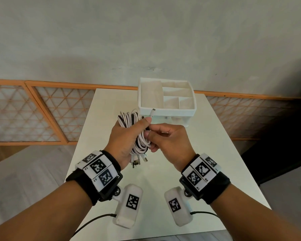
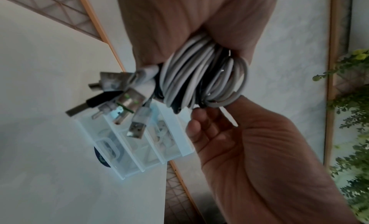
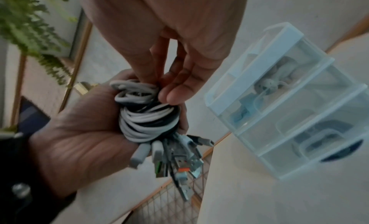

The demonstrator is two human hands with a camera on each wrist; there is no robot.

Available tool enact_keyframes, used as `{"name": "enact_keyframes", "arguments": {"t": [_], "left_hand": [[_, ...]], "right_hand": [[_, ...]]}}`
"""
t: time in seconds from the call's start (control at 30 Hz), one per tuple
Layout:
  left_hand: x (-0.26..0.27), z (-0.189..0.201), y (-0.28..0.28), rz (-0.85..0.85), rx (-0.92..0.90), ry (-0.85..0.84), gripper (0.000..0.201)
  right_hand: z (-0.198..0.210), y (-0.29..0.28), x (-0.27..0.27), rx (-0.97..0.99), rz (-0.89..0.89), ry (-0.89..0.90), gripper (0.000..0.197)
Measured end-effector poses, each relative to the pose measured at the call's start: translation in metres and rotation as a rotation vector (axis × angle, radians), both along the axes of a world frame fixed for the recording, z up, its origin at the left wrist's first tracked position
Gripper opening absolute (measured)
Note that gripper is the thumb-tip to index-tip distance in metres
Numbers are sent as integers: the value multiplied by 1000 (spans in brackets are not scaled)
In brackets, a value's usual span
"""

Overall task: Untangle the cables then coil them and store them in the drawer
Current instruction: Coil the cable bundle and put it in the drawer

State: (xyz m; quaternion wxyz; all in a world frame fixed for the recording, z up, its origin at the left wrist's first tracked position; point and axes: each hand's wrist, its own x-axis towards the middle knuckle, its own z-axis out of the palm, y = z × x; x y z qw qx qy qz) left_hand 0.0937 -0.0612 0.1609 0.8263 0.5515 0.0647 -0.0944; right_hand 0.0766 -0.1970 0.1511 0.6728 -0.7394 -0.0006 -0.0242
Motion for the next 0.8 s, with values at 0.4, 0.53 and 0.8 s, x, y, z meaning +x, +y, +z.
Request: {"name": "enact_keyframes", "arguments": {"t": [0.4, 0.53, 0.8], "left_hand": [[33, -13, -50, 69, -11, 72, 18], [49, -17, -71, 107, 66, 21, 16], [74, -19, -89, 103, 113, -42, 14]], "right_hand": [[7, -52, 38, -373, 41, -179, 15], [9, -74, 53, -590, 152, -329, 14], [-2, -99, 83, -114, 139, -10, 19]]}}
